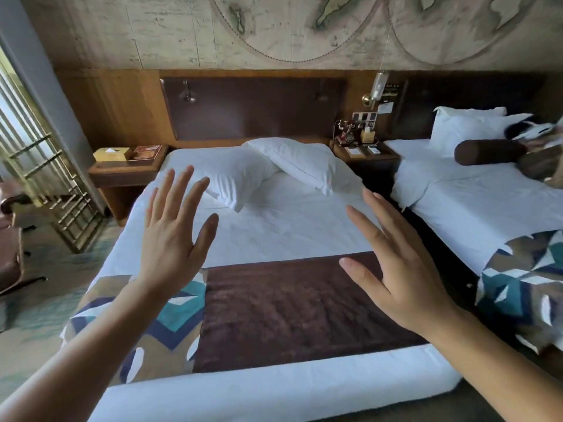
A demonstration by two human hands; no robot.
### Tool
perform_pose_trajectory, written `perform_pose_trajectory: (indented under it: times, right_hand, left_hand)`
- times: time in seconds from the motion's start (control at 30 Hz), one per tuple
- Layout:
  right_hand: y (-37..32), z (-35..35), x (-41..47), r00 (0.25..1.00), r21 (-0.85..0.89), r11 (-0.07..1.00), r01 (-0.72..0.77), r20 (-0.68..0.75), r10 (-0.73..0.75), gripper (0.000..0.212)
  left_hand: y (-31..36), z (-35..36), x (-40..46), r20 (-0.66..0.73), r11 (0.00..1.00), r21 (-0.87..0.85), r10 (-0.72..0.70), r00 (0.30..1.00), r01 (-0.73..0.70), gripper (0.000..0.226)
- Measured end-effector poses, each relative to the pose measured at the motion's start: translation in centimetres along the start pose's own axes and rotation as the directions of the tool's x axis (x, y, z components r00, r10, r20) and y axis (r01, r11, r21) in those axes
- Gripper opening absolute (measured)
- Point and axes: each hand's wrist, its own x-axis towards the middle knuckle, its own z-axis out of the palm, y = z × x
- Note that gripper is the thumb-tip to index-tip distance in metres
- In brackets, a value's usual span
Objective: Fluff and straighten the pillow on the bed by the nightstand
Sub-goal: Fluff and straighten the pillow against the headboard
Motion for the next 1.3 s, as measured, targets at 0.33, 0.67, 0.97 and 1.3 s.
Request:
perform_pose_trajectory:
  times: [0.33, 0.67, 0.97, 1.3]
  right_hand:
    - [8.7, -10.1, -7.7, 0.998, 0.042, 0.998, -0.037, -0.053, 0.04, 0.068]
    - [18.3, -21.1, -16.1, 0.987, -0.05, 0.987, -0.154, -0.063, 0.151, 0.066]
    - [26.2, -22.3, -17.2, 0.969, -0.103, 0.965, -0.241, -0.08, 0.234, 0.067]
    - [41.3, -22.1, -14.0, 0.961, -0.188, 0.942, -0.277, -0.047, 0.273, 0.067]
  left_hand:
    - [16.7, 3.7, -1.2, -0.003, 0.995, -0.099, -0.012, 1.0, 0.012, 0.058]
    - [28.8, 9.6, -0.4, 0.02, 0.982, -0.174, 0.072, 0.997, -0.067, 0.055]
    - [34.7, 16.7, 4.7, -0.028, 0.975, -0.175, 0.137, 0.99, -0.14, 0.056]
    - [37.8, 30.0, 10.2, -0.06, 0.98, -0.189, 0.057, 0.997, -0.068, 0.063]
